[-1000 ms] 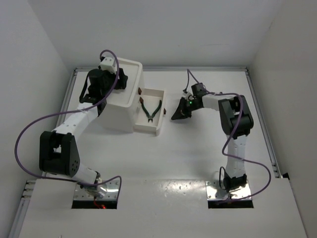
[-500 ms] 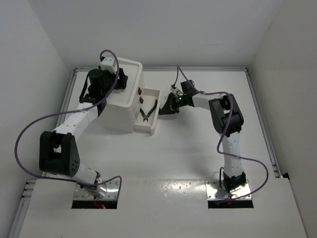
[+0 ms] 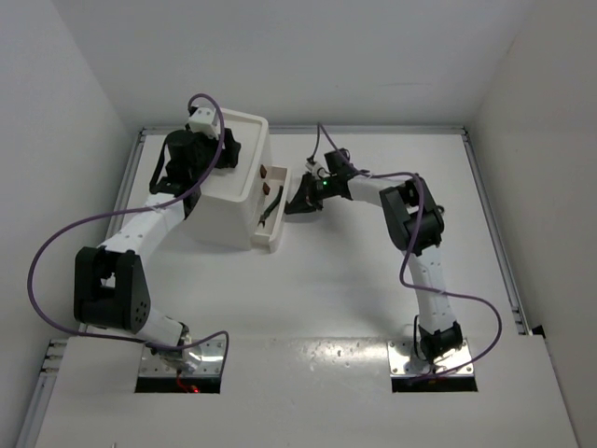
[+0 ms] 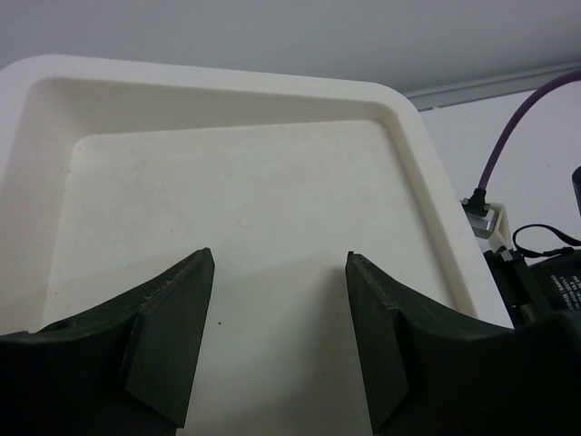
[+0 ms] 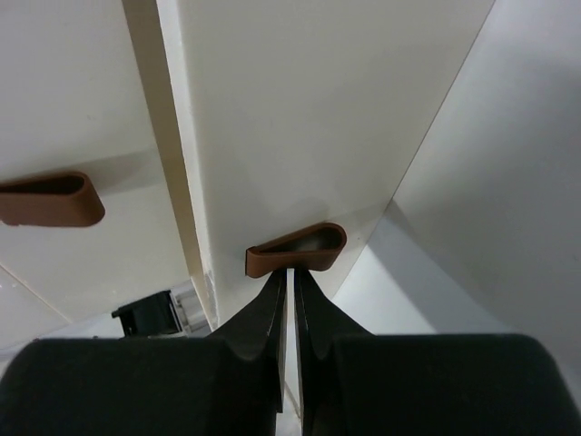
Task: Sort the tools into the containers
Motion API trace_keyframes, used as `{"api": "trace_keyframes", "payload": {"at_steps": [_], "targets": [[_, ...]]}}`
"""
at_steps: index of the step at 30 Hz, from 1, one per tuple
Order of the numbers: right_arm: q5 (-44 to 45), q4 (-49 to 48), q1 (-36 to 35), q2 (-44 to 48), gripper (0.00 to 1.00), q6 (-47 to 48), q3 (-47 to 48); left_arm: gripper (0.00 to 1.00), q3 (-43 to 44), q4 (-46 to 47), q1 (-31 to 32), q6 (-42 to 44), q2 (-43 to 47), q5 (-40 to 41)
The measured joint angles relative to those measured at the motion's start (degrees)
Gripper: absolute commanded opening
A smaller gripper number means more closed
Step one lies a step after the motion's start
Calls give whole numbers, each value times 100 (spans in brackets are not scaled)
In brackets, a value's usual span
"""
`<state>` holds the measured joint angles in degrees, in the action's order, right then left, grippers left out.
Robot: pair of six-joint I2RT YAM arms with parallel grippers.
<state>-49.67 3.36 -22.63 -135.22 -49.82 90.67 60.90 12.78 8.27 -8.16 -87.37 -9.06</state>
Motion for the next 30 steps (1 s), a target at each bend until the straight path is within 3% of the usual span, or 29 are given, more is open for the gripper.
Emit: {"api": "trace_keyframes", "payload": {"at_steps": [27, 30], "targets": [[37, -767, -586, -697, 6, -1025, 831, 67, -9, 9, 0, 0, 0, 0], [55, -765, -584, -713, 15, -1084, 831, 67, -9, 9, 0, 0, 0, 0]]}}
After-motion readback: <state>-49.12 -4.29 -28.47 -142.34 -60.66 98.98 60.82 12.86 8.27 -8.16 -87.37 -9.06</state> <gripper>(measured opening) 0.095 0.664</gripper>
